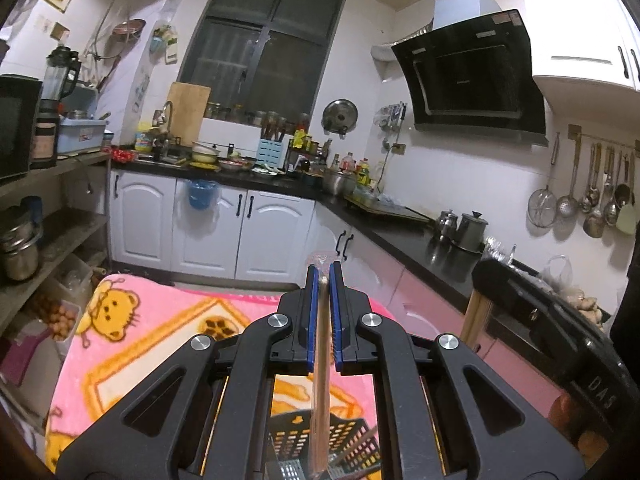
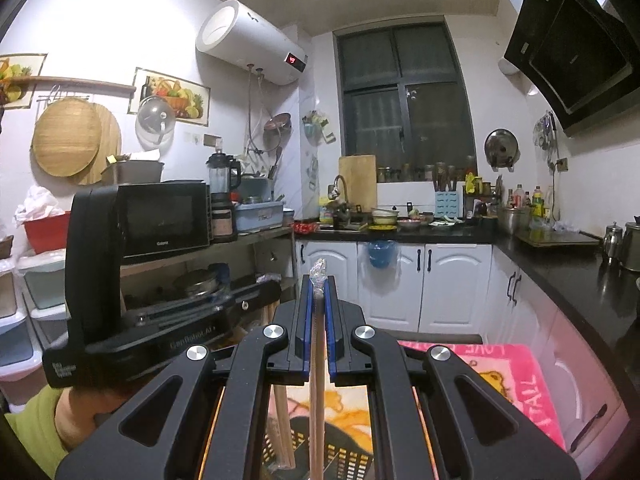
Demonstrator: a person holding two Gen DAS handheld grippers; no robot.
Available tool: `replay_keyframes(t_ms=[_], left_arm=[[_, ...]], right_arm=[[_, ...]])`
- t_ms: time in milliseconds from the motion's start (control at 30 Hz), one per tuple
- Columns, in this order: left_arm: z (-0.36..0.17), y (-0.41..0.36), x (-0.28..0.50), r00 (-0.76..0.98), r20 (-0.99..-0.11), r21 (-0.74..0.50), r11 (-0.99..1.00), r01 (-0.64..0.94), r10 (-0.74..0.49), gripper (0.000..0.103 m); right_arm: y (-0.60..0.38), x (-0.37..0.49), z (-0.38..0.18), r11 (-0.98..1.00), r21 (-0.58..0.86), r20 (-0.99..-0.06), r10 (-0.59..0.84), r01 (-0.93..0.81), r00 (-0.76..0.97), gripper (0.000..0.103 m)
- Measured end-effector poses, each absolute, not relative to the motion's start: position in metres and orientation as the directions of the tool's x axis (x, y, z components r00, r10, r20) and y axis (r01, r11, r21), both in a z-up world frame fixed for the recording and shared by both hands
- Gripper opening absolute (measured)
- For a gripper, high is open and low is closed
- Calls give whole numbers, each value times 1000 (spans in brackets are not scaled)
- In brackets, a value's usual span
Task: Organize utensils
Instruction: 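Lift both held chopsticks upright and carry them over the caddy, then lower the chopsticks into the caddy and open both grippers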
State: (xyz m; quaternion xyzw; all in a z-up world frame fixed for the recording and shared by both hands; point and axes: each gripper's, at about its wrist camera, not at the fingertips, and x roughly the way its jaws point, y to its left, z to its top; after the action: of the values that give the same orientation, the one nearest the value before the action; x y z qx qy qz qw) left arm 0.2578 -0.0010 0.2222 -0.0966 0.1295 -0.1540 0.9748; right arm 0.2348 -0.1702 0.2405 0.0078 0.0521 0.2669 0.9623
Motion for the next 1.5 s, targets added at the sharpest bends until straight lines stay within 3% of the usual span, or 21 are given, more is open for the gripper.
replay_keyframes(t_ms=[467, 1233, 1500], left_arm=[[177, 0, 280, 926, -257, -227, 949, 220, -276, 3], [136, -1, 277, 898, -307, -245, 938, 244, -314, 3], [129, 2, 266, 892, -320, -255, 936, 243, -319, 3]], right_arm=[[-170, 273, 201, 899, 51, -140, 438, -435, 888, 6], [-181, 275, 150, 880, 133, -214, 474, -456, 854, 7], [-190, 263, 139, 879, 154, -233, 476, -451, 848, 18]])
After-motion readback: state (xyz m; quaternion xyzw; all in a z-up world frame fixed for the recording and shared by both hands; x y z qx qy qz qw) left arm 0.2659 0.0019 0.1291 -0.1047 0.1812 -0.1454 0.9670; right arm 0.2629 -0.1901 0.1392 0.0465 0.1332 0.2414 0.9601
